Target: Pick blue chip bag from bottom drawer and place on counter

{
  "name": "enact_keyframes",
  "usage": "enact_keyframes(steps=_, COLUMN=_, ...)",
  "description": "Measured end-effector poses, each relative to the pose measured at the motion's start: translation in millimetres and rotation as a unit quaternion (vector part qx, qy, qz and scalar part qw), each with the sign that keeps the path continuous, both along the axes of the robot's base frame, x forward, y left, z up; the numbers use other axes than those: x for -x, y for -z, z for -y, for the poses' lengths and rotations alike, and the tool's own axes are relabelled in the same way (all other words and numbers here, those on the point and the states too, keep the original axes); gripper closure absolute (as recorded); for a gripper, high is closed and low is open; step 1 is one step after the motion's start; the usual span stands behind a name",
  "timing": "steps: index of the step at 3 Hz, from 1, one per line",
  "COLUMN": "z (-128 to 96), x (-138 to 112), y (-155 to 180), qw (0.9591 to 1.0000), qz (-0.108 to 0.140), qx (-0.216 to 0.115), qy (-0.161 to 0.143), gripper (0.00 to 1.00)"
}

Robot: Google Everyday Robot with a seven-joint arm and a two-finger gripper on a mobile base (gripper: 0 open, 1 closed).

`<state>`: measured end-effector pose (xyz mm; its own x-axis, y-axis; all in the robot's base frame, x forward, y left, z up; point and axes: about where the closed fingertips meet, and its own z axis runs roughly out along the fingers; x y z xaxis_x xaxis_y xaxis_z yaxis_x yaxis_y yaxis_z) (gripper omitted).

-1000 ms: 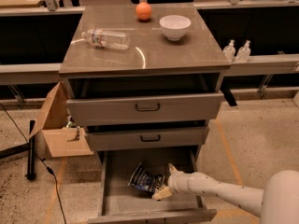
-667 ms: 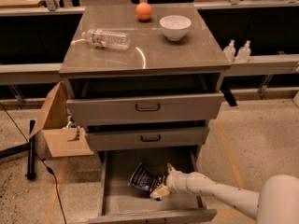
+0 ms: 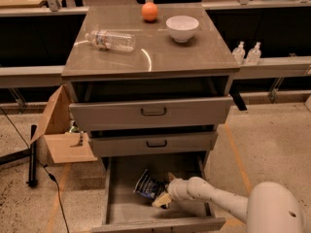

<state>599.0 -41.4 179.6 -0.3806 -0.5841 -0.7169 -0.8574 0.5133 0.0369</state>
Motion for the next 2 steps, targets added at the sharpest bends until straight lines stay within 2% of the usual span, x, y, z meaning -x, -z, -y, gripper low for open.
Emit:
enact_keyframes(steps=1, z=-16.0, x=-8.8, y=31.4, qw=0.9997, qz=-0.016, qx=-0.003, qy=-0.016, gripper=0.02)
enact_keyframes(steps=2, z=-26.3, x=-12.5, y=45.9, qw=0.9993, qz=-0.023, qx=-0.007, qy=-0.029, gripper=0.23)
